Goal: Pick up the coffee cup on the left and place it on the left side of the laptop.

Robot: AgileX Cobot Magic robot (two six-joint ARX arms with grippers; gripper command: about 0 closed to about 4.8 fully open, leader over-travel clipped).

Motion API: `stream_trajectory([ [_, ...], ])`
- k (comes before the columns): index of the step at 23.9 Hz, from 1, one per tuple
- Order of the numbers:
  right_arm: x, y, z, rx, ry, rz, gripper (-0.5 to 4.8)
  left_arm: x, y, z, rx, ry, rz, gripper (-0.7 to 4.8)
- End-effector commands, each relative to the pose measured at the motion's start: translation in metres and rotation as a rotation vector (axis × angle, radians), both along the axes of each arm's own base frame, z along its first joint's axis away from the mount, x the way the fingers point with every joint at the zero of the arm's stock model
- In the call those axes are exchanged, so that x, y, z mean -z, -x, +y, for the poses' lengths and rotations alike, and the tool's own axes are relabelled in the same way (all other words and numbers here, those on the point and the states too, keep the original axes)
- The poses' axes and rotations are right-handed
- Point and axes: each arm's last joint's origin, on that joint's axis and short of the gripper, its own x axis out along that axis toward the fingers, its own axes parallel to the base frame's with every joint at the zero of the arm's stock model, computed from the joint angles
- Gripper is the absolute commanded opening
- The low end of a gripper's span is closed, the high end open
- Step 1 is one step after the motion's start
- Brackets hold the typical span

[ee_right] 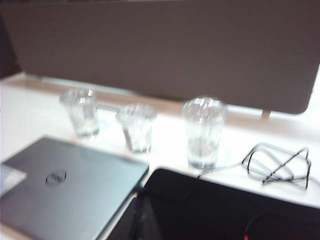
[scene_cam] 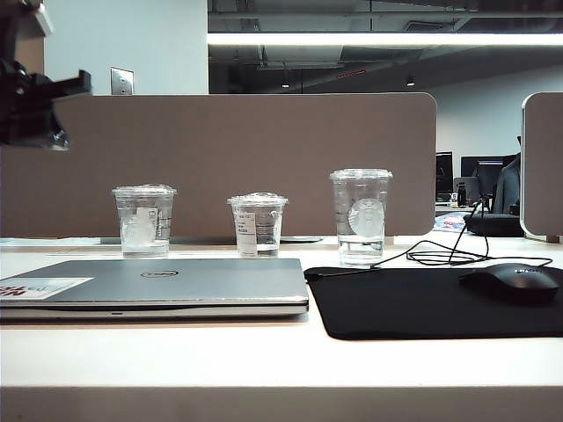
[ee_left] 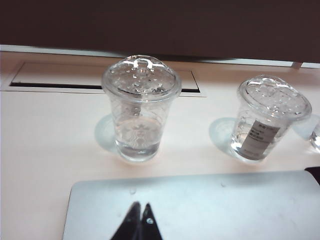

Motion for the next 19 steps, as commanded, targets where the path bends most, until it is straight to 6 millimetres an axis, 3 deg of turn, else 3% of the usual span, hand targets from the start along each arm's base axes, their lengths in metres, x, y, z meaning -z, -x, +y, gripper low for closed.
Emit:
stream_trajectory([
  [1, 0.003, 0.0, 0.006, -0.02, 0.023, 0.039, -0.04, -0.003, -0.012, -0.003, 0.019, 0.006, -0.017, -0.05],
  [7, 0.006, 0.0, 0.016, -0.087, 0.04, 0.064, -0.04, 0.0, -0.035, -0.007, 0.027, 0.005, 0.0, -0.05],
  [9, 0.007, -0.002, 0.017, -0.092, 0.045, 0.072, -0.04, 0.004, -0.053, -0.011, 0.065, 0.011, 0.019, -0.05],
  [11, 0.007, -0.002, 0.017, -0.09, 0.044, 0.071, -0.04, 0.009, -0.063, -0.014, 0.085, 0.014, 0.021, 1.0],
  [12, 0.007, -0.002, 0.017, -0.09, 0.044, 0.071, -0.04, 0.012, -0.066, -0.014, 0.083, 0.016, 0.021, 2.51],
  [13, 0.007, -0.002, 0.017, -0.092, 0.044, 0.07, -0.04, 0.016, -0.07, -0.015, 0.074, 0.026, 0.026, 4.41],
  [14, 0.007, -0.002, 0.017, -0.093, 0.044, 0.073, -0.04, 0.023, -0.076, -0.016, 0.045, 0.058, 0.039, 4.79],
  [19, 0.007, -0.001, 0.017, -0.101, 0.045, 0.074, -0.04, 0.048, -0.092, -0.019, 0.034, 0.099, 0.018, 4.79],
])
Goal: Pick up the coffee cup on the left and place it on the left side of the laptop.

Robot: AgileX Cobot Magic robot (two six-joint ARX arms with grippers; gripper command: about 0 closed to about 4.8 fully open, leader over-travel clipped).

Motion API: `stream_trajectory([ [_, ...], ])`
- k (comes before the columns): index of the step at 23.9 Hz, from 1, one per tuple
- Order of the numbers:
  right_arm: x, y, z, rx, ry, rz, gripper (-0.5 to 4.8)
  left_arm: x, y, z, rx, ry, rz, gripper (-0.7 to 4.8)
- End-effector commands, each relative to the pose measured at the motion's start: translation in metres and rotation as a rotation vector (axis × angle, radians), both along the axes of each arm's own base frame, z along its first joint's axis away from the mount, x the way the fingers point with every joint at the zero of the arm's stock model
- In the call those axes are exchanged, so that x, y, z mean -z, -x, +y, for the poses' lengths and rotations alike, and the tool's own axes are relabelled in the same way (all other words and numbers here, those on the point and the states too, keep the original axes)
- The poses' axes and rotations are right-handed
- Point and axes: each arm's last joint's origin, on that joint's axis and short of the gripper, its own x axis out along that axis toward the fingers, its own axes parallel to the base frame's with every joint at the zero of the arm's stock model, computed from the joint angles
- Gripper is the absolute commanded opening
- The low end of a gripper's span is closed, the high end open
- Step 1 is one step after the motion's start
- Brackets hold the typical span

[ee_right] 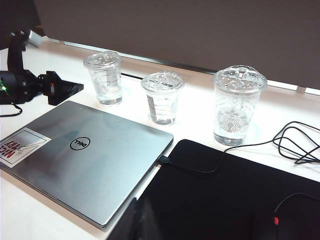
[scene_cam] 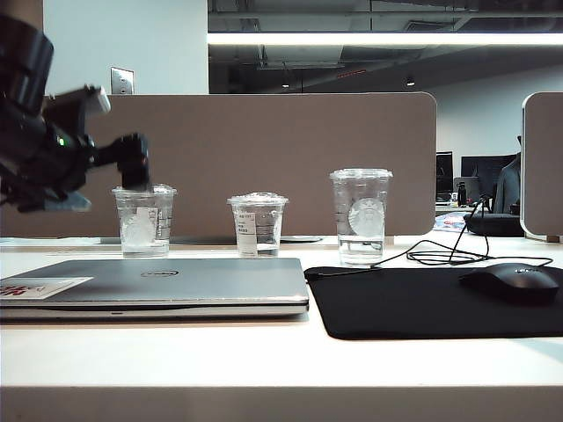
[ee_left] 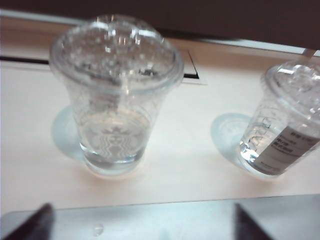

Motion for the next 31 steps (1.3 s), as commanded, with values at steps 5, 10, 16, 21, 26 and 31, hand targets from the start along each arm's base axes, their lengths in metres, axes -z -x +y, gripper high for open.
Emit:
stream_trajectory([
  [5, -0.004, 0.0, 0.0, -0.003, -0.014, -0.021, -0.04, 0.019, -0.016, -0.009, -0.054, 0.015, -0.116, 4.79],
  [10, -0.004, 0.0, 0.0, -0.003, -0.014, -0.021, -0.04, 0.028, -0.034, -0.016, -0.055, 0.009, -0.11, 4.79],
  [16, -0.004, 0.001, 0.0, -0.015, -0.016, -0.021, -0.04, 0.028, -0.059, -0.019, -0.178, -0.014, -0.13, 4.79],
  [21, -0.004, 0.001, 0.001, -0.029, -0.018, -0.021, -0.04, 0.035, -0.074, -0.022, -0.175, -0.014, -0.128, 4.79],
  [26, -0.005, 0.001, 0.001, -0.033, -0.02, -0.023, -0.04, 0.036, -0.09, -0.025, -0.17, -0.041, -0.15, 4.79],
  [31, -0.005, 0.001, 0.001, -0.033, -0.021, -0.025, -0.04, 0.038, -0.1, -0.027, -0.166, -0.073, -0.151, 4.79],
])
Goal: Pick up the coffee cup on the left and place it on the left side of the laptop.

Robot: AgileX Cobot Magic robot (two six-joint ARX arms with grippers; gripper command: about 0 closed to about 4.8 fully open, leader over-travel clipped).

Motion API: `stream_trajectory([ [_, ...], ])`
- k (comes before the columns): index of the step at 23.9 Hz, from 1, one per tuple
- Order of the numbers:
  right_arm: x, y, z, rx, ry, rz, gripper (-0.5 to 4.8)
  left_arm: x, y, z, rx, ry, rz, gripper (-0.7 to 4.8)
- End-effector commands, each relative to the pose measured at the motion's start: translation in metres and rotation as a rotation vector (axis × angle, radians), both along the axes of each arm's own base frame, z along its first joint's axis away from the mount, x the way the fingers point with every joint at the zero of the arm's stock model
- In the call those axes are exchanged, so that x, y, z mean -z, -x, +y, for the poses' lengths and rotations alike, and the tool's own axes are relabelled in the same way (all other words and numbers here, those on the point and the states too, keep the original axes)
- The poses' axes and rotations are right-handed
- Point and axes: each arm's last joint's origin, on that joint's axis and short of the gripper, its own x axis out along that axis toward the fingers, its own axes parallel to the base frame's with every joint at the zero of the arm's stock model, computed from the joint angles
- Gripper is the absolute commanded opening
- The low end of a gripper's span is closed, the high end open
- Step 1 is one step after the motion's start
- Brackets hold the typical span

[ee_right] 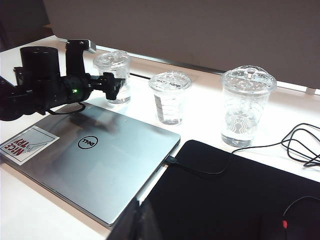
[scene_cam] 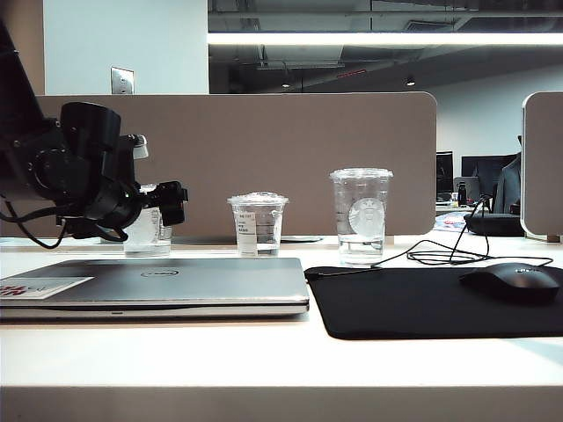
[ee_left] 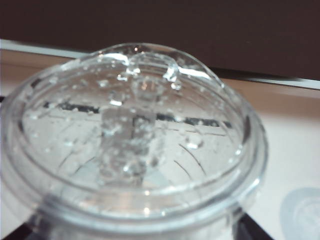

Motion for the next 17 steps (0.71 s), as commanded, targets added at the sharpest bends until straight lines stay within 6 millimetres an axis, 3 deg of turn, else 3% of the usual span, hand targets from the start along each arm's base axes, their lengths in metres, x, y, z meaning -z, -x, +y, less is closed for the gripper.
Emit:
stream_trajectory([
  [1, -0.005, 0.0, 0.0, -0.004, -0.018, -0.027, -0.04, -0.001, -0.006, -0.002, 0.0, -0.019, -0.008, 4.79],
  [17, -0.005, 0.0, 0.0, -0.008, -0.018, -0.026, -0.04, 0.011, -0.039, -0.006, -0.003, -0.037, -0.02, 4.79],
])
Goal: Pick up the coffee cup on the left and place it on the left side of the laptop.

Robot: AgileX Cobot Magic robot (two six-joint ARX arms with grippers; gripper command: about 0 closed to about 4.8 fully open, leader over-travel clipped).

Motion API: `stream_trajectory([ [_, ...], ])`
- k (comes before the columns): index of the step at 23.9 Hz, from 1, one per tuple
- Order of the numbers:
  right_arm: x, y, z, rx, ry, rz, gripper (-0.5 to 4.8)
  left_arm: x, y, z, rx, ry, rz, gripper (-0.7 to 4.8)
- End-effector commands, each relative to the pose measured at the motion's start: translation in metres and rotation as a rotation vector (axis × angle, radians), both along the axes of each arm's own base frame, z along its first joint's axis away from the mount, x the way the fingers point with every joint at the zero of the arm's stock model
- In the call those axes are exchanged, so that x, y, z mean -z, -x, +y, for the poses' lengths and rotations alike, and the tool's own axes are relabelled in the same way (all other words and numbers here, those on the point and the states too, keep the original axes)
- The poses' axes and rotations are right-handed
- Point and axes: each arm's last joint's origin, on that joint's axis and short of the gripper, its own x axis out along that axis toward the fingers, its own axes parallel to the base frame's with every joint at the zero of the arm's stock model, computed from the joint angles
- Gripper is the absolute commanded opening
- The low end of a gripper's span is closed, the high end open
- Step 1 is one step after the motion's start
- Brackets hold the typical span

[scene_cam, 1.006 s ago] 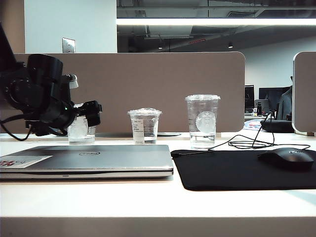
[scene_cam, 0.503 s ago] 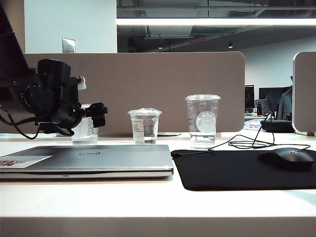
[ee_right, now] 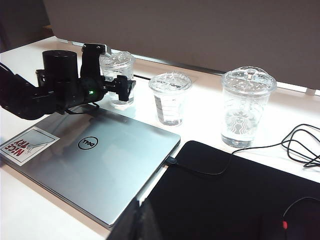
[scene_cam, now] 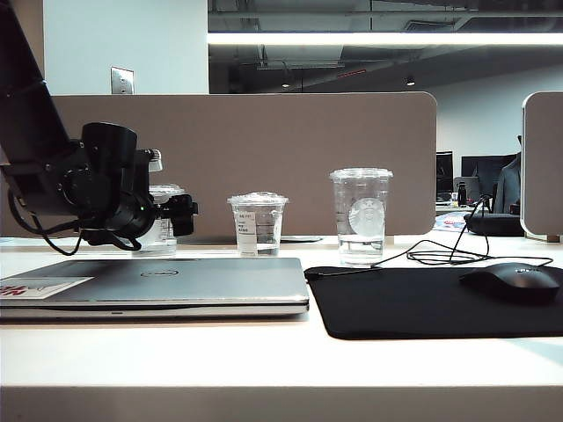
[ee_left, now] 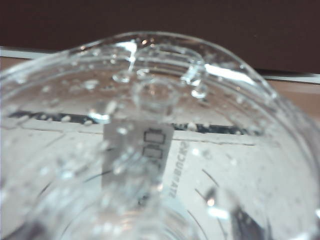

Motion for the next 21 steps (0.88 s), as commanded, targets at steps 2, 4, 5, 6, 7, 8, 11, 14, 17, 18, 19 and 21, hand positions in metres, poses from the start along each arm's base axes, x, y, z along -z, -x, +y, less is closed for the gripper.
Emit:
stream_trajectory([
  [2, -0.0046, 0.0003, 0.0001, -0.007, -0.017, -0.024, -0.04, -0.0012, -0.0075, -0.0015, -0.001, 0.001, -0.021, 4.79],
  [4, -0.0046, 0.0004, 0.0001, -0.007, -0.017, -0.024, -0.04, 0.0001, -0.0091, -0.0019, 0.0, 0.001, -0.022, 4.79],
  [5, -0.0046, 0.0003, 0.0001, -0.007, -0.017, -0.024, -0.04, 0.0008, -0.0102, -0.0021, 0.0, 0.001, -0.022, 4.79],
  [6, -0.0046, 0.0003, 0.0001, -0.007, -0.017, -0.024, -0.04, 0.0007, -0.0107, -0.0022, -0.001, 0.001, -0.023, 4.79],
  [7, -0.0045, 0.0004, 0.0001, -0.008, -0.017, -0.024, -0.04, 0.0016, -0.0107, -0.0022, -0.001, -0.001, -0.021, 4.79],
  [8, -0.0045, 0.0003, 0.0002, -0.007, -0.017, -0.024, -0.04, 0.0019, -0.0107, -0.0022, -0.001, -0.003, -0.022, 4.79],
  [11, -0.0045, 0.0002, 0.0002, -0.007, -0.017, -0.023, -0.04, 0.0026, -0.0108, -0.0022, -0.002, -0.003, -0.02, 4.79],
  [14, -0.0045, 0.0002, 0.0002, -0.007, -0.017, -0.023, -0.04, 0.0025, -0.0108, -0.0022, -0.002, -0.004, -0.021, 4.79],
  [17, -0.0045, 0.0002, 0.0002, -0.007, -0.016, -0.023, -0.04, 0.0024, -0.0108, -0.0022, 0.002, -0.024, -0.022, 4.14],
  [18, -0.0045, 0.0002, 0.0002, -0.007, -0.016, -0.023, -0.04, 0.0023, -0.0108, -0.0022, 0.002, -0.024, -0.023, 3.65],
  [19, -0.0045, 0.0002, 0.0002, -0.007, -0.016, -0.023, -0.04, 0.0023, -0.0108, -0.0022, 0.002, -0.024, -0.024, 3.37],
  [21, -0.0044, 0.0002, 0.0002, -0.007, -0.016, -0.023, -0.04, 0.0023, -0.0108, -0.0022, 0.002, -0.024, -0.024, 2.86],
])
